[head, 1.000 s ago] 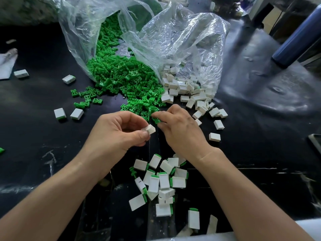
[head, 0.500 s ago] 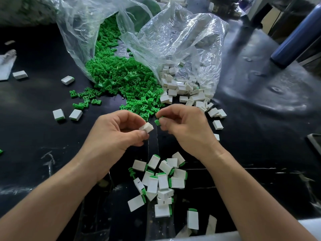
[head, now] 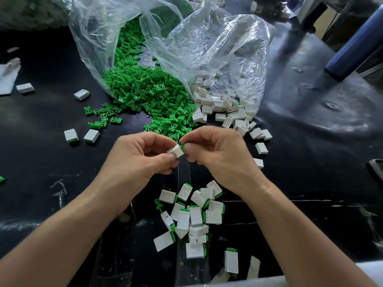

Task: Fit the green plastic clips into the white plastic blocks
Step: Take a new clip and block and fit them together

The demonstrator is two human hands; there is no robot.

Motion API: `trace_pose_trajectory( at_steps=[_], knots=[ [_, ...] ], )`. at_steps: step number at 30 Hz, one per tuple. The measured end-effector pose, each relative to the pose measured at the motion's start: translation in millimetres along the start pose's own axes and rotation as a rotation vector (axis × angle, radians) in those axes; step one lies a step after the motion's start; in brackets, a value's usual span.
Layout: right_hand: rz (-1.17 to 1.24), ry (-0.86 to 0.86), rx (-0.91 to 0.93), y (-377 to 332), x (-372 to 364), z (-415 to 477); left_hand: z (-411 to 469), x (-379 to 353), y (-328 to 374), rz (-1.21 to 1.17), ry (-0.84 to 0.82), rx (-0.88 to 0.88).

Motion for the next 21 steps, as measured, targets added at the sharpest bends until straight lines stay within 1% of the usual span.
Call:
trace_pose_trajectory(
  at_steps=[6,10,13,18,21],
  knots=[
    [0.012,-0.041,-0.046,4,-3,0,1,2,3,0.0,0.015,-0.031],
    [-0.061,-0.119,-0.112,8,-10,-3,1,4,4,-0.007,0.022,-0.045],
    [-0.11,-0.141,-0.094,5,-12,-5,2,4,2,-0.004,0.028,-0.041],
    [-0.145,-0.148,-0.029,-3,-14,-6,2,-3,-3,-0.063,-0.048,0.027],
    [-0.182,-0.154,-0.008,-6,-13,-6,1,-3,1,-0.023,-0.074,0.008]
  ],
)
Point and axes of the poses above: each hand's wrist, its own z-axis towards the middle knuckle, its own x-axis out of the back of the hand, y = z × x, the point moved 8 cm from there along z, towards the middle knuckle, and after that the axes turned 2 degrees about x, right-handed, at the moved point
